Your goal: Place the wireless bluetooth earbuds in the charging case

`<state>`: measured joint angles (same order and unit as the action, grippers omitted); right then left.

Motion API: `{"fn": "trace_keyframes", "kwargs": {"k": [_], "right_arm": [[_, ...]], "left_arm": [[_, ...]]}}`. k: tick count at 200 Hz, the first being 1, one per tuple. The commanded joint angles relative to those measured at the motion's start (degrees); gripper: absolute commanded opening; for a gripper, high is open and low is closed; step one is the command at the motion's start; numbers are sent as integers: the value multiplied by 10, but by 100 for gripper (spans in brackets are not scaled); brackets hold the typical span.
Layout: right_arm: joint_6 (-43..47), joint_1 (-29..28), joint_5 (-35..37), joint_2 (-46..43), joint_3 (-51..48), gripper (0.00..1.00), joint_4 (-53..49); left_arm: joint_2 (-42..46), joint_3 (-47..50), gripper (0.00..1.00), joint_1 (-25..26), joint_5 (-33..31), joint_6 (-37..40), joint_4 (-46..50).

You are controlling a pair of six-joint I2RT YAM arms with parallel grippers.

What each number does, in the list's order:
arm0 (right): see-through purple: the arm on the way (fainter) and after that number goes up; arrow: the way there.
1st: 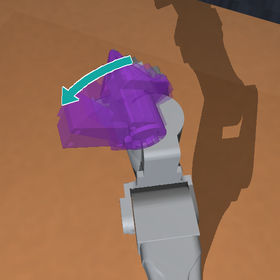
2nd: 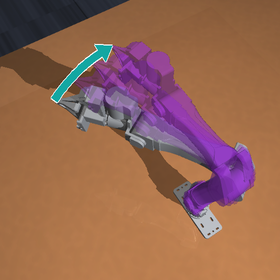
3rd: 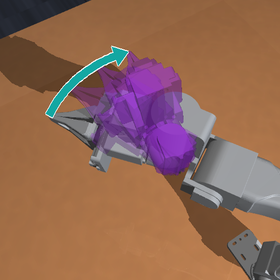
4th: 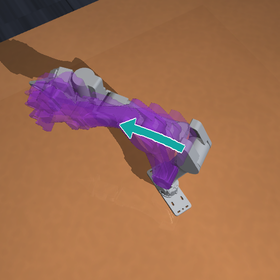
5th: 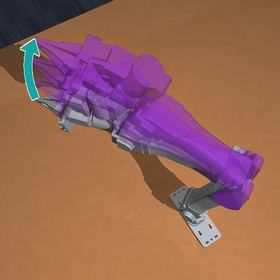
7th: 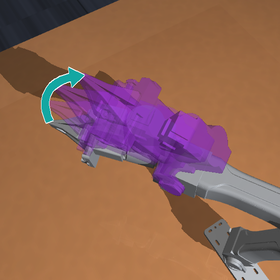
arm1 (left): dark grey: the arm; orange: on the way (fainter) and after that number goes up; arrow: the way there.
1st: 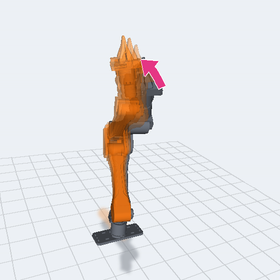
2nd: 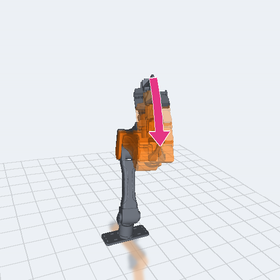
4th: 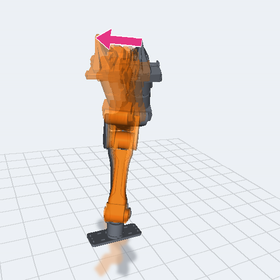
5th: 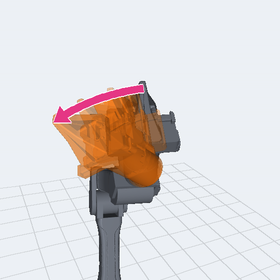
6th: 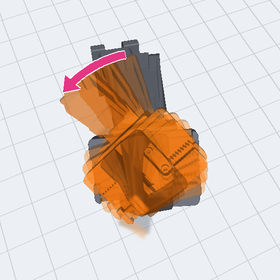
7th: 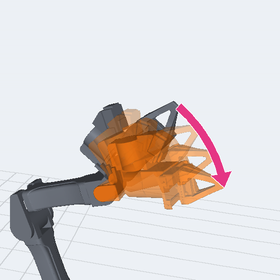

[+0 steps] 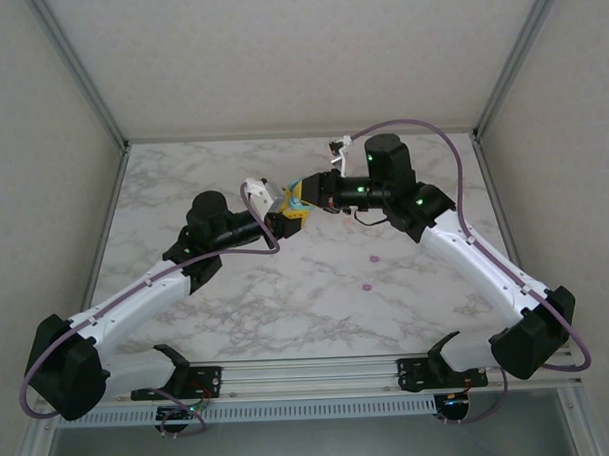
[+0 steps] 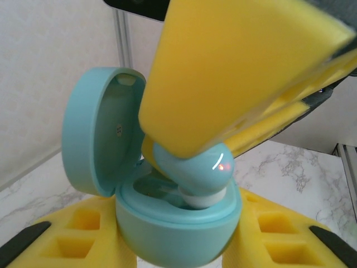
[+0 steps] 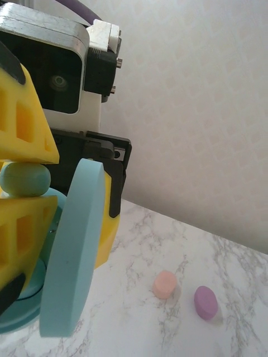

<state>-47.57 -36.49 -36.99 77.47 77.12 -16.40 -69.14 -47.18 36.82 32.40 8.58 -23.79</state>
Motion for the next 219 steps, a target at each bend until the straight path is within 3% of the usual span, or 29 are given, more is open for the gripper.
{"fn": "trace_keyframes", "kwargs": {"k": [1,35,92,149,219], "right_arm": [[11,-12,33,10,-1,21,-15],[22,-14,88,-10,-7,21,-13],[20,-16,82,-6,-4,22,-12],[49,-17,113,-9,21,27,-81],[46,-17,139,3,50,25,-124]], "left_arm": [[2,-20,22,7,11,-12,-35],[-1,-21,22,8,13,-15,-38],[-6,-20,22,10,12,-25,-52],[-6,-21,22,9,12,-27,-53],[-4,-20,22,9,9,-25,-48]]}}
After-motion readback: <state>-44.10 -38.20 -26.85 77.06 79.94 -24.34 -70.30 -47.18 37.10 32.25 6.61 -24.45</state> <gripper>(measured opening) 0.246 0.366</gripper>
